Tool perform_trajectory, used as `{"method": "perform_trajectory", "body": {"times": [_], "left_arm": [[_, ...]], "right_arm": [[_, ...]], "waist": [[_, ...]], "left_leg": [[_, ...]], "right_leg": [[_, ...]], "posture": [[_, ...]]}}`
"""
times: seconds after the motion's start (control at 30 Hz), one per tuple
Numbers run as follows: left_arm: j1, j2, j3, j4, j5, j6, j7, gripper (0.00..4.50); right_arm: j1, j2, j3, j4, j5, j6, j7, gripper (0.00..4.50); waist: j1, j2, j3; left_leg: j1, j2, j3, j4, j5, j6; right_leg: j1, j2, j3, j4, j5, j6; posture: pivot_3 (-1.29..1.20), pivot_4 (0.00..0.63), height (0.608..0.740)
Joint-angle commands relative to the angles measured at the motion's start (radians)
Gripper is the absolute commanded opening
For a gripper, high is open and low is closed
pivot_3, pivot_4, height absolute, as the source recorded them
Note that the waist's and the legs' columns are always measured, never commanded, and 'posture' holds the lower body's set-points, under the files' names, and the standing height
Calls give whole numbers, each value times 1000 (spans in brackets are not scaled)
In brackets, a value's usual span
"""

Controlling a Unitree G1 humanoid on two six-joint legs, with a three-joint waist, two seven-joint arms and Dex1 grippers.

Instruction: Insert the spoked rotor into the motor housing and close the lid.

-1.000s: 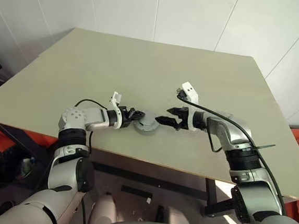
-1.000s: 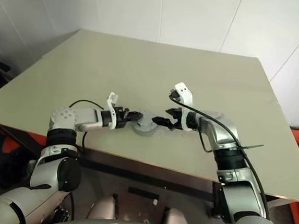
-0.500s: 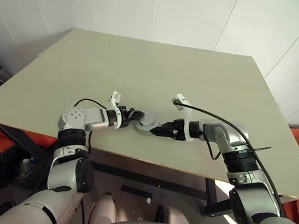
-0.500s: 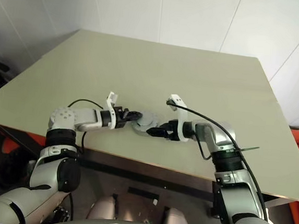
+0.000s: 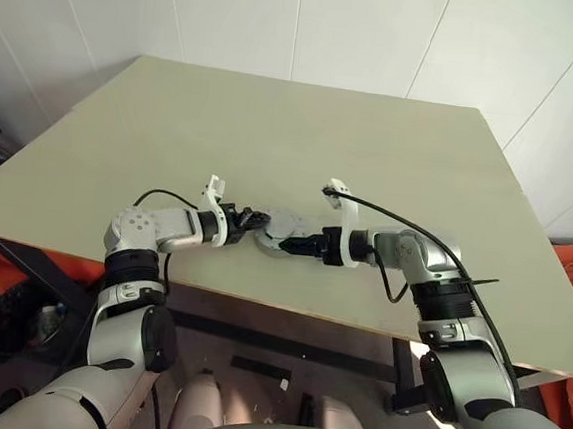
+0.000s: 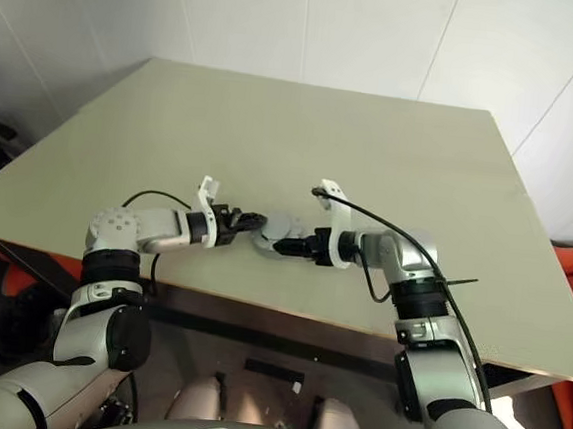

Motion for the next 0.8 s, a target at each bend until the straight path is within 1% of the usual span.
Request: {"method": "perform_trajectory", "body": {"times": [0.03, 0.1, 0.27, 0.33, 0.37, 0.4, 0.43, 0.5, 0.53, 0.57, 0.63, 0.67, 0.7, 0.8], "left_arm": [[5, 3, -1, -23, 5, 9, 10, 0], [6, 2, 0, -24, 4, 8, 11, 0], [9, -2, 4, -31, 2, 10, 17, 0], [11, -3, 6, -33, 2, 10, 19, 0], [13, -4, 7, -36, 2, 11, 20, 0], [14, -4, 8, -38, 1, 12, 21, 0], [16, -5, 9, -41, 1, 14, 22, 0], [19, -7, 11, -46, -1, 16, 25, 0], [20, -8, 13, -49, -1, 17, 26, 0], [23, -9, 14, -53, -2, 18, 28, 0], [27, -12, 16, -59, -4, 19, 30, 0], [29, -14, 17, -63, -5, 20, 31, 0], [30, -17, 18, -66, -7, 20, 32, 0], [28, -24, 26, -68, -11, 22, 33, 0]], "right_arm": [[-55, 6, -93, 120, -33, 28, -129, 4483], [-76, 17, -130, 189, -51, 29, -193, 4483], [-111, 48, -257, 309, -51, 72, -335, 4483], [-116, 59, -278, 313, -42, 99, -350, 4483], [-114, 64, -282, 309, -39, 111, -357, 4483], [-112, 70, -283, 303, -36, 124, -362, 4483], [-107, 75, -284, 293, -34, 134, -368, 4483], [-101, 80, -281, 279, -30, 147, -374, 4483], [-99, 81, -281, 276, -29, 150, -376, 4483], [-98, 80, -279, 273, -29, 150, -375, 4483], [-99, 79, -277, 272, -31, 146, -375, 4483], [-100, 78, -276, 271, -31, 143, -373, 4483], [-101, 78, -275, 270, -31, 141, -370, 4483], [-106, 78, -274, 262, -24, 140, -370, 4483]], "waist": [[1, 0, 0], [5, 0, 0], [20, 1, 0], [26, 2, 1], [28, 3, 2], [28, 7, 2], [28, 9, 3], [24, 15, 5], [21, 17, 5], [21, 17, 5], [20, 16, 5], [21, 16, 5], [21, 16, 5], [21, 15, 4]], "left_leg": [[0, 0, 0, 0, 0, 0], [0, 0, 0, 0, 0, 0], [5, -1, 0, 0, 0, 0], [8, -3, -1, 0, 0, 0], [12, -3, -1, -1, 0, 0], [15, -4, -2, -3, -1, 1], [17, -4, -3, -6, -1, 2], [17, -3, -5, -7, -2, 3], [18, 1, -6, -9, -3, 4], [18, 2, -8, -10, -4, 6], [19, 0, -7, -11, -4, 6], [21, -1, -6, -12, -4, 6], [23, -3, -5, -14, -4, 6], [23, -2, -5, -14, -4, 6]], "right_leg": [[0, 0, 0, 0, -1, 1], [1, 0, 0, 0, -3, 5], [9, -1, 0, -2, -4, 7], [12, -2, -1, -5, -4, 8], [11, -3, -4, -9, -5, 8], [16, -5, -8, -15, -5, 9], [21, -6, -21, -24, -5, 9], [26, -10, -33, -36, -5, 9], [32, -10, -40, -46, -5, 9], [36, -13, -49, -52, -5, 9], [41, -19, -51, -52, -5, 9], [36, -23, -51, -52, -5, 9], [36, -24, -52, -53, -5, 9], [36, -26, -51, -52, -5, 9]], "posture": [[0, 0, 740], [0, 0, 740], [0, 0, 740], [0, 0, 740], [0, 0, 740], [0, 0, 740], [0, 0, 740], [0, 0, 740], [0, 0, 740], [0, 0, 740], [0, 0, 740], [0, 0, 740], [0, 0, 740], [0, 0, 740]]}}
